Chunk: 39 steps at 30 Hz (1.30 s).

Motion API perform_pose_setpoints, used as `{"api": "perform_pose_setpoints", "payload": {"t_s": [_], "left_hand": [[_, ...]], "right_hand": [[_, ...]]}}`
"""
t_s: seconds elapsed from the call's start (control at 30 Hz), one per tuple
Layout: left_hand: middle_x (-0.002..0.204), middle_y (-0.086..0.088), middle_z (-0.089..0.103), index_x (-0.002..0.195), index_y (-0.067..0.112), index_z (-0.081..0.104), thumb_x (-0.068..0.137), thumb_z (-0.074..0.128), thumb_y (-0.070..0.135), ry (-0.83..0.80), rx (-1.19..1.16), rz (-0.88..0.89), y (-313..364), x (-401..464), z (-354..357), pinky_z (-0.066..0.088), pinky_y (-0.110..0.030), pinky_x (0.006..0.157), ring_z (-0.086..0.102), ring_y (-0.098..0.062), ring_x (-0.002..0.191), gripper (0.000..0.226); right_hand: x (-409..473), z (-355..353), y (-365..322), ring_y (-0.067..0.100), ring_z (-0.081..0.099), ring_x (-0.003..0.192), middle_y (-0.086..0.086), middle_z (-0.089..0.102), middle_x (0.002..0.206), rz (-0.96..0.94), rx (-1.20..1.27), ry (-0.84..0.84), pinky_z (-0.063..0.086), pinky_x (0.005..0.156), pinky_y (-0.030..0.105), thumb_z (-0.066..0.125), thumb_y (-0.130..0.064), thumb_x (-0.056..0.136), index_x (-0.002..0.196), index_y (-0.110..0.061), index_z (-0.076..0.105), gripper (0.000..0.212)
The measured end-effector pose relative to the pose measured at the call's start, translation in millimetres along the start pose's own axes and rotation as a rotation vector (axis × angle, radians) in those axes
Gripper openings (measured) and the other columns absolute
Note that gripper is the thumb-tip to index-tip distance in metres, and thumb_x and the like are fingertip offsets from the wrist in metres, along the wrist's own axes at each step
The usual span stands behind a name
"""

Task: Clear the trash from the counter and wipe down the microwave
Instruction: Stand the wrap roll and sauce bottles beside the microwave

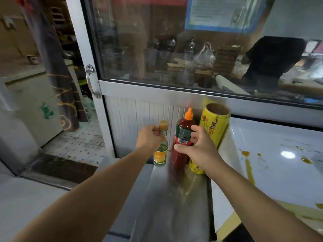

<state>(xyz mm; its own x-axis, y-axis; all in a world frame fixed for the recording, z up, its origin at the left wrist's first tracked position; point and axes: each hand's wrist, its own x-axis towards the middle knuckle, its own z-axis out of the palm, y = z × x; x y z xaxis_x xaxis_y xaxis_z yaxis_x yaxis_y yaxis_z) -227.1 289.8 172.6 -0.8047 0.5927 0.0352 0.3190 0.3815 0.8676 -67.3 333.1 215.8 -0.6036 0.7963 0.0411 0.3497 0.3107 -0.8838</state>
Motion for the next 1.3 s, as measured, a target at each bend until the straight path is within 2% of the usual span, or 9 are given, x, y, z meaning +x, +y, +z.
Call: {"api": "perform_pose_setpoints", "payload": {"t_s": [0.07, 0.13, 0.33, 0.5, 0.6, 0.83, 1.0, 1.2, 1.3], "left_hand": [[0.073, 0.004, 0.06, 0.077, 0.02, 0.061, 0.075, 0.074, 0.009, -0.019, 0.005, -0.021, -13.2, 8.0, 9.7, 0.052, -0.03, 0.07, 0.06, -0.017, 0.076, 0.017], [0.073, 0.006, 0.059, 0.081, 0.019, 0.061, 0.074, 0.075, 0.01, -0.032, 0.013, -0.029, -25.0, 17.0, 19.7, 0.051, -0.03, 0.071, 0.059, -0.015, 0.077, 0.018], [0.08, 0.001, 0.063, 0.087, 0.016, 0.063, 0.077, 0.074, 0.01, -0.057, 0.028, -0.037, -49.1, 44.8, 48.2, 0.047, -0.026, 0.071, 0.059, -0.013, 0.077, 0.017], [0.082, -0.002, 0.067, 0.085, 0.015, 0.063, 0.079, 0.073, 0.012, -0.05, 0.04, -0.034, -64.2, 63.9, 66.0, 0.05, -0.028, 0.07, 0.063, -0.017, 0.078, 0.012], [0.081, -0.002, 0.068, 0.082, 0.017, 0.063, 0.081, 0.07, 0.013, -0.029, 0.057, -0.016, -70.5, 72.5, 74.8, 0.053, -0.029, 0.071, 0.065, -0.018, 0.079, 0.008], [0.082, -0.001, 0.067, 0.091, 0.012, 0.067, 0.079, 0.072, 0.008, -0.038, -0.007, -0.013, -67.2, 86.5, 85.1, 0.056, -0.033, 0.077, 0.065, -0.018, 0.08, 0.013], [0.082, 0.002, 0.061, 0.094, 0.009, 0.067, 0.078, 0.073, 0.01, -0.038, -0.022, -0.011, -66.4, 90.0, 88.6, 0.053, -0.031, 0.079, 0.057, -0.014, 0.078, 0.017], [0.094, -0.004, 0.069, 0.102, 0.009, 0.067, 0.079, 0.073, 0.011, -0.051, -0.045, -0.034, -67.2, 86.8, 86.3, 0.055, -0.034, 0.085, 0.065, -0.018, 0.09, 0.024], [0.104, -0.006, 0.069, 0.108, 0.009, 0.066, 0.08, 0.072, 0.008, -0.072, -0.037, -0.035, -65.7, 83.2, 84.1, 0.053, -0.033, 0.088, 0.064, -0.02, 0.098, 0.029]], "right_hand": [[5.8, 9.5, 6.7, 0.012, 0.049, 0.113, -0.002, 0.046, 0.131, 0.021, 0.014, 0.024, 0.042, 0.099, 0.032, 0.083, -0.025, 0.066, 0.138, -0.024, 0.035, 0.087], [10.9, 18.6, 13.8, 0.014, 0.049, 0.117, -0.001, 0.047, 0.132, 0.041, 0.022, 0.047, 0.043, 0.102, 0.037, 0.084, -0.024, 0.065, 0.137, -0.023, 0.036, 0.086], [21.3, 38.7, 40.9, 0.017, 0.048, 0.121, 0.003, 0.046, 0.136, 0.1, 0.031, 0.069, 0.041, 0.104, 0.034, 0.082, -0.021, 0.068, 0.14, -0.018, 0.033, 0.087], [28.7, 45.9, 57.7, 0.013, 0.047, 0.114, 0.002, 0.048, 0.133, 0.147, 0.026, 0.072, 0.041, 0.093, 0.025, 0.082, -0.02, 0.069, 0.137, -0.018, 0.036, 0.082], [34.6, 47.5, 66.2, 0.016, 0.048, 0.119, 0.002, 0.047, 0.135, 0.18, 0.027, 0.089, 0.041, 0.094, 0.027, 0.082, -0.021, 0.068, 0.138, -0.02, 0.035, 0.084], [44.1, 53.5, 80.1, 0.011, 0.047, 0.108, -0.001, 0.049, 0.131, 0.223, 0.005, 0.109, 0.044, 0.095, 0.03, 0.084, -0.023, 0.065, 0.137, -0.022, 0.037, 0.086], [45.6, 52.5, 83.9, 0.009, 0.046, 0.105, -0.002, 0.05, 0.131, 0.226, 0.015, 0.107, 0.04, 0.087, 0.025, 0.083, -0.023, 0.067, 0.138, -0.023, 0.036, 0.085], [43.7, 50.7, 86.1, 0.015, 0.05, 0.115, 0.001, 0.049, 0.134, 0.25, 0.019, 0.114, 0.045, 0.096, 0.033, 0.084, -0.022, 0.066, 0.139, -0.021, 0.035, 0.087], [40.0, 47.5, 82.3, 0.012, 0.048, 0.11, 0.0, 0.048, 0.134, 0.251, 0.027, 0.112, 0.045, 0.094, 0.032, 0.083, -0.022, 0.068, 0.139, -0.021, 0.034, 0.087]]}}
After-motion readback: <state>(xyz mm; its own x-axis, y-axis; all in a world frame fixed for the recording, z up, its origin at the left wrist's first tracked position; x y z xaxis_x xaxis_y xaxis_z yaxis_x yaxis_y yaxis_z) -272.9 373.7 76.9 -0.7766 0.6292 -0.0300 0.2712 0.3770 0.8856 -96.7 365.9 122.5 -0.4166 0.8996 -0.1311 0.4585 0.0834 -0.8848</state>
